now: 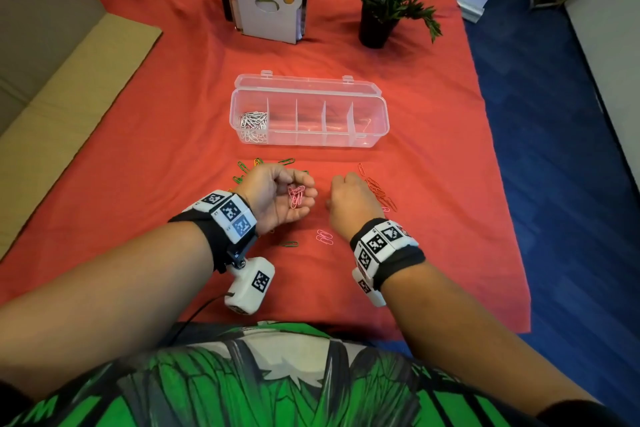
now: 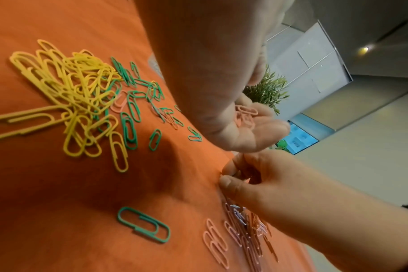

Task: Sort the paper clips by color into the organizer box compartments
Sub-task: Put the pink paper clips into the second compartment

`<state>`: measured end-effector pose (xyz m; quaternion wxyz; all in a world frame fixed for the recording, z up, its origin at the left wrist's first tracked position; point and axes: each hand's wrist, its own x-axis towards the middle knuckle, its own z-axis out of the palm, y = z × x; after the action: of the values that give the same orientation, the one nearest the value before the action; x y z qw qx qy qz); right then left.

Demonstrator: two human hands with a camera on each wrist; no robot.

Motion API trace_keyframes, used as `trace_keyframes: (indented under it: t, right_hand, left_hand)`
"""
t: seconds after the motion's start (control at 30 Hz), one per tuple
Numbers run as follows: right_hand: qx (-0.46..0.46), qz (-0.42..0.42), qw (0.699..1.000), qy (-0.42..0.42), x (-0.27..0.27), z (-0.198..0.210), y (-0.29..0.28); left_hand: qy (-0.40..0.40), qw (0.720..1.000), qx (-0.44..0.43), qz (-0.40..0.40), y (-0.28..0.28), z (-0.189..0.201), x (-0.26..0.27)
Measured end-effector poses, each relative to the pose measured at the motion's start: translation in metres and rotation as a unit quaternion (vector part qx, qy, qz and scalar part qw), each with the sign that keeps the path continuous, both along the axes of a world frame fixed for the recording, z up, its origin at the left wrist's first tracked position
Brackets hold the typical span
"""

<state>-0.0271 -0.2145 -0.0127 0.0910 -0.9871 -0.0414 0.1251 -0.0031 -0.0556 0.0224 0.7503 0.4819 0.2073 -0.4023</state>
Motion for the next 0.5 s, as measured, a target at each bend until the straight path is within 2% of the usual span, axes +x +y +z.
trace_keyframes:
  t: [0.07, 0.13, 0.17, 0.2, 0.27, 0.33, 0.37, 0.43, 0.47, 0.5]
  right_hand:
    - [-0.026, 0.020, 0.999, -0.010, -0.004, 0.002, 0.002]
    - [-0.032, 0.031, 0.999, -0.014, -0.006, 0.003, 0.004]
    - [-0.030, 0.032, 0.999, -0.012, -0.006, 0.004, 0.005]
    - [-0.024, 0.031, 0.999, -0.005, -0.005, 0.003, 0.005]
    - [0.015, 0.014, 0.999, 0.029, 0.000, 0.002, 0.002]
    - [0.102, -0.054, 0.991, 0.071, 0.005, 0.002, -0.006]
    - [0.158, -0.100, 0.979, 0.082, 0.007, 0.003, -0.012]
    - [0.280, -0.199, 0.934, 0.103, 0.008, 0.006, -0.022]
    - [0.349, -0.251, 0.895, 0.116, 0.007, 0.009, -0.028]
    - [0.424, -0.301, 0.845, 0.127, 0.004, 0.013, -0.033]
  left_hand:
    - [0.003, 0.999, 0.046, -0.003, -0.005, 0.000, -0.001]
    - [-0.032, 0.986, 0.157, -0.037, -0.012, -0.006, -0.002]
    - [-0.074, 0.969, 0.225, -0.073, -0.014, -0.009, -0.003]
    - [-0.130, 0.939, 0.294, -0.120, -0.016, -0.013, -0.005]
    - [-0.261, 0.846, 0.404, -0.228, -0.016, -0.019, -0.009]
    - [-0.366, 0.743, 0.463, -0.315, -0.017, -0.018, -0.016]
    - [-0.404, 0.705, 0.470, -0.345, -0.019, -0.019, -0.018]
    - [-0.461, 0.651, 0.460, -0.390, -0.023, -0.024, -0.021]
    - [-0.477, 0.634, 0.453, -0.407, -0.026, -0.027, -0.022]
    - [-0.484, 0.621, 0.449, -0.422, -0.028, -0.030, -0.024]
